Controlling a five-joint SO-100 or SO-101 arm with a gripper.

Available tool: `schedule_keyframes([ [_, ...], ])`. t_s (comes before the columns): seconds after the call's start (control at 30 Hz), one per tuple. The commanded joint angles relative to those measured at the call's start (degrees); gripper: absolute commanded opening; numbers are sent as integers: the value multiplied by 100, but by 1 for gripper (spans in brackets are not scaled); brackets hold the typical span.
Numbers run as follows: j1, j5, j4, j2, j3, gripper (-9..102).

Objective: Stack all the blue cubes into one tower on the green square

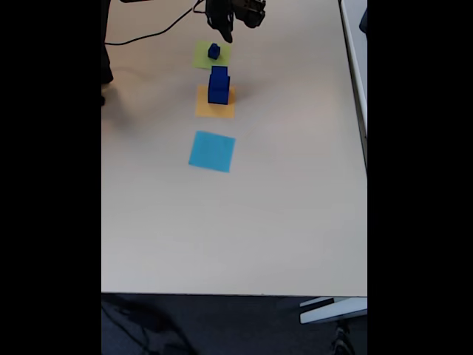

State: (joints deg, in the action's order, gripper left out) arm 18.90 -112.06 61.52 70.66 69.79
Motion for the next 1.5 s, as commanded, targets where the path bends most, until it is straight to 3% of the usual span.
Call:
schedule_keyframes([
  [0.0, -141, 290, -18, 589, -536, 13],
  [0.4, -923, 1424, 475, 1204, -624, 15],
  [0.73, -940, 967, 598, 1213, -598, 14],
  [0.77, -932, 861, 650, 1204, -598, 16],
  [0.87, -905, 853, 650, 1187, -554, 39],
  [0.93, -905, 826, 738, 1187, -554, 44],
  [1.2, -1063, 967, 949, 1591, 35, 49],
  [1.47, -1608, 1802, 809, 1978, 712, 48],
])
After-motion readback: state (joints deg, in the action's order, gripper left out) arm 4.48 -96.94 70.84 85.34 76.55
